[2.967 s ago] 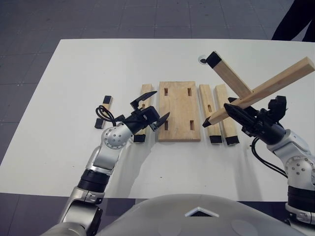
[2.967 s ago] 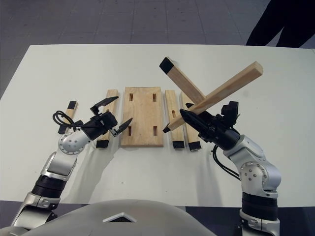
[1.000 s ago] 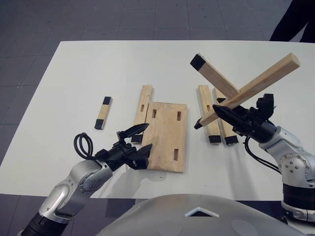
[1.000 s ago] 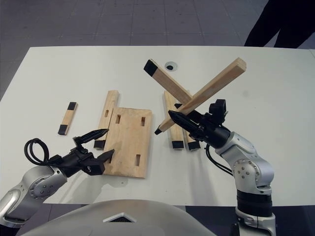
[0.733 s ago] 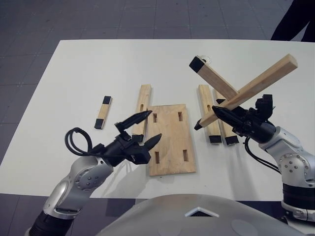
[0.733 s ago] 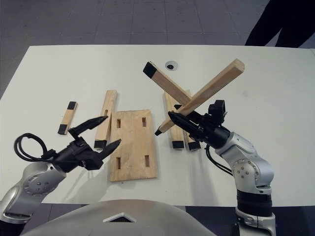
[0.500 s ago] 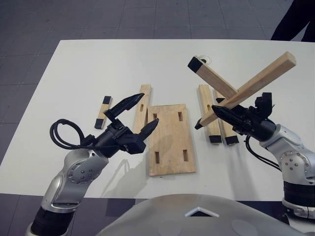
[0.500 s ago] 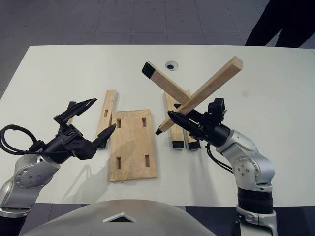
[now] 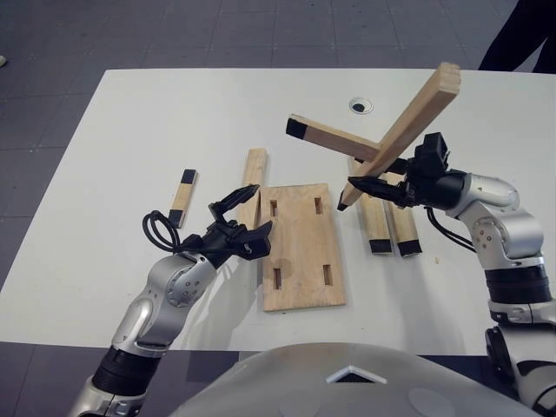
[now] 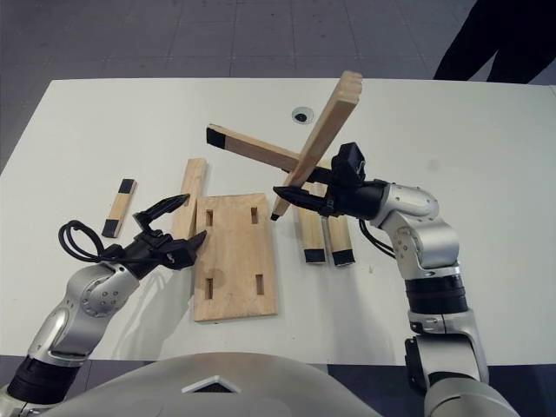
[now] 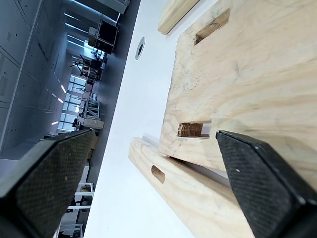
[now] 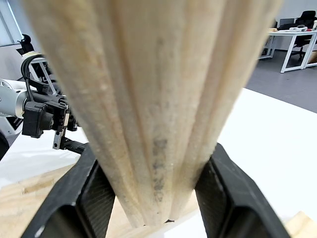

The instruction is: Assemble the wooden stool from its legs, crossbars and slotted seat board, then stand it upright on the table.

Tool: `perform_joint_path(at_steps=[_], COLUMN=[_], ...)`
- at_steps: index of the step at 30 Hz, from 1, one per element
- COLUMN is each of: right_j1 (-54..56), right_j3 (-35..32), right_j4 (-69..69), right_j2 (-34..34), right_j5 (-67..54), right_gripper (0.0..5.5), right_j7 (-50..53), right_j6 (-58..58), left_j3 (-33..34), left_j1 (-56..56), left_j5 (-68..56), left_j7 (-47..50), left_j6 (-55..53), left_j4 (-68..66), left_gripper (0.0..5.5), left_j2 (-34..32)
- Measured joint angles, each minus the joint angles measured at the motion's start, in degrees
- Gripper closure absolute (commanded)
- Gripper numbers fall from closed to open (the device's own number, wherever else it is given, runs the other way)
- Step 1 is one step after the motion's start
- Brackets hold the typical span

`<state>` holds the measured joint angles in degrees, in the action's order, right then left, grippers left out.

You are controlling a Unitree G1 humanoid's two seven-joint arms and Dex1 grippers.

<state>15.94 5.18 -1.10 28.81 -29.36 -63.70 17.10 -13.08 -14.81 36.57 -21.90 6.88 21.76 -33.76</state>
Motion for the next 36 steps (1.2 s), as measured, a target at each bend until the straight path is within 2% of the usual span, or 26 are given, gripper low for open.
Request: perform_joint_path(at_steps=[10,23,36], right_j1=[9.49,14.59,16.45], right_j3=[2.62,2.61,3.22], right_j4=[-14.40,-19.69,-24.34], right_j2=[-3.63,-3.66,-5.52], right_j5=[3.42,4.43,7.19], right_gripper=[3.40,3.40,3.40], right_j7=[-6.94,-13.07,-14.27], right_j6=[-4.38,-3.72,-4.36], left_j3=[-3.10,-4.94,-7.37], left_j1=[6.62,11.73,11.57], left_j5=[-0.20,-0.32,-0.86], left_j7=[0.49,2.07,2.25], left_j6=[1.53,6.11,10.33], left_j4=[-6.78,-13.06,-11.82], left_gripper=[0.94,0.94,0.94], left_j2=[1.00,0.99,0.99])
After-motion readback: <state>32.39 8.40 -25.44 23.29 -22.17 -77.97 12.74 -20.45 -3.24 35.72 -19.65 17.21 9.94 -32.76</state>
